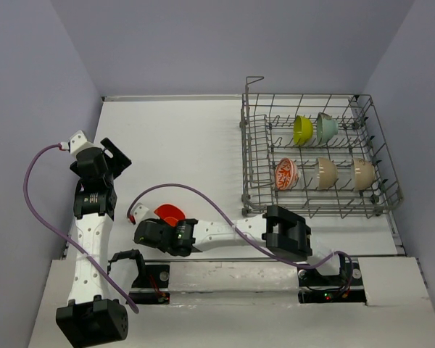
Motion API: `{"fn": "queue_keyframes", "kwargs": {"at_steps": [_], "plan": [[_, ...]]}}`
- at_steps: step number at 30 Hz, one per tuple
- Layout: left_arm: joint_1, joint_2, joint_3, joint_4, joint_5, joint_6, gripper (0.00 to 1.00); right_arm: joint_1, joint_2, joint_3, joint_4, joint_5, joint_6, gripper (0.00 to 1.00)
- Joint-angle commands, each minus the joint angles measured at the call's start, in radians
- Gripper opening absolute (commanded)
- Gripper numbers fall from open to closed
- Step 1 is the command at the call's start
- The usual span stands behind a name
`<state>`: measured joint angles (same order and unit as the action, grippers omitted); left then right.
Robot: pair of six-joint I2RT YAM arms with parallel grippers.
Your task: Load the bowls into the dish rack
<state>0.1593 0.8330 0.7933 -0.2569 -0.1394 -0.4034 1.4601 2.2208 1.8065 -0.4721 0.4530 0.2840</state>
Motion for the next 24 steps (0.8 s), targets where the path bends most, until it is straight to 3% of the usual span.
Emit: {"fn": "queue_keyframes", "kwargs": {"at_steps": [1, 3, 9, 18, 24], "plan": [[0.009, -0.015, -0.008, 0.047, 0.003, 0.000, 0.89, -0.006, -0.033, -0.013, 0.050, 0.026, 0.003, 0.28], [0.009, -0.018, -0.008, 0.047, 0.003, 0.000, 0.89, -0.015, -0.041, -0.022, 0.050, 0.027, 0.004, 0.25], [0.009, -0.015, -0.008, 0.048, 0.006, 0.002, 0.89, -0.026, -0.147, -0.058, 0.052, 0.036, 0.003, 0.01], [0.009, -0.018, -0.009, 0.048, 0.011, 0.002, 0.89, -0.047, -0.452, -0.082, 0.055, 0.026, -0.023, 0.01], [0.009, -0.018, -0.011, 0.048, 0.017, 0.003, 0.89, -0.107, -0.697, -0.107, 0.108, 0.151, -0.068, 0.01]]}}
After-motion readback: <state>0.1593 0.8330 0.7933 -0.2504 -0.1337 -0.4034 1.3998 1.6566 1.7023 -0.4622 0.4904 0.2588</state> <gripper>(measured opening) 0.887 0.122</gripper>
